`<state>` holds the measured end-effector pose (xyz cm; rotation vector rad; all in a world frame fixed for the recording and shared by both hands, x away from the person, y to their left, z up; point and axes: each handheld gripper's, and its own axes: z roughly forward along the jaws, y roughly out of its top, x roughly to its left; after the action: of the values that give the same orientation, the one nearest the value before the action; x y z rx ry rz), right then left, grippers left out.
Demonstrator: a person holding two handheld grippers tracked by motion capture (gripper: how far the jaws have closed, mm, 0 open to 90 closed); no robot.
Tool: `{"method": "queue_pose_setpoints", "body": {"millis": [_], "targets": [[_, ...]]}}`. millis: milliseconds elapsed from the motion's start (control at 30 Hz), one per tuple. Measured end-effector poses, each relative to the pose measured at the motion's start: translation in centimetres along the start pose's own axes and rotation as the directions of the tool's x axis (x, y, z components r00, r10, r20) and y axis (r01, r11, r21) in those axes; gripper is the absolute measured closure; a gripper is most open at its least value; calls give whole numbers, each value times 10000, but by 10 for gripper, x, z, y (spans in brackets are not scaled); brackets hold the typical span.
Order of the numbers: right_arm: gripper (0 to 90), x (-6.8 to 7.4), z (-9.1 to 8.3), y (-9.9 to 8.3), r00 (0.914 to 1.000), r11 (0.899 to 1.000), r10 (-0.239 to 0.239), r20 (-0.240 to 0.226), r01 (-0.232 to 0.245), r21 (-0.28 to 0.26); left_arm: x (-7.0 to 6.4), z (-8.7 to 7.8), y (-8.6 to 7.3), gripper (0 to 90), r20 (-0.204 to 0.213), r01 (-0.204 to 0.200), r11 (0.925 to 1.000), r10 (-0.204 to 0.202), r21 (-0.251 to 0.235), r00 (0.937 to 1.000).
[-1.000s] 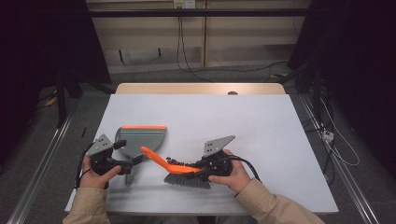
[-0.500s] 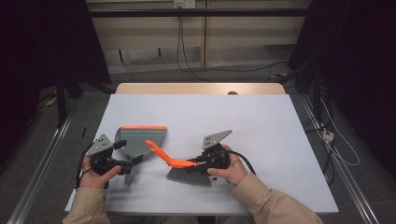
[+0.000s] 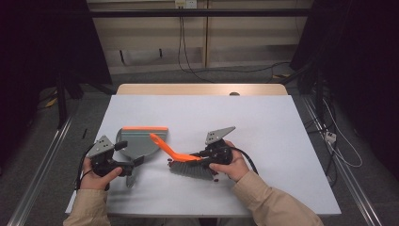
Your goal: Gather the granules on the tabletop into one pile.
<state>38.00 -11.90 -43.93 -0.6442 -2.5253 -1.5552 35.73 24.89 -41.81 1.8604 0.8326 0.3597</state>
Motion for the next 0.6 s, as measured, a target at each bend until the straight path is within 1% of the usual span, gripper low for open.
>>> {"method": "queue_pose_setpoints", "body": {"millis": [133,233,300,400,467,500,567,600], "targets": [[715,0,-1,0,10000,10000,21,2,-21,-66,0,0,0,56,13,-25,10000,25,2,10000],[715,0,-4,1,9999,9995,119,31,-118,-291,0,0,1,56,6,-43,10000,43,-17,10000],[715,1,-7,4,9995,9976,322,-12,-322,-607,0,-1,1,56,-8,-69,10000,68,-18,10000],[715,8,-10,9,9979,9925,619,192,-596,-1067,0,-1,1,56,-58,-71,10000,71,-20,10000],[715,13,-9,12,9940,9870,920,594,-831,-1378,0,-2,1,57,-55,-46,10000,45,-49,10000],[715,17,-7,13,9905,9850,1008,930,-862,-1495,0,-2,1,56,-53,-46,10000,46,-56,10000],[715,24,-2,15,9816,9825,1148,1524,-895,-1635,0,-3,2,56,-58,-82,9999,81,-85,10000],[715,29,2,16,9754,9817,1189,1857,-874,-1694,0,-3,2,57,-54,-74,9999,73,-90,10000]]}}
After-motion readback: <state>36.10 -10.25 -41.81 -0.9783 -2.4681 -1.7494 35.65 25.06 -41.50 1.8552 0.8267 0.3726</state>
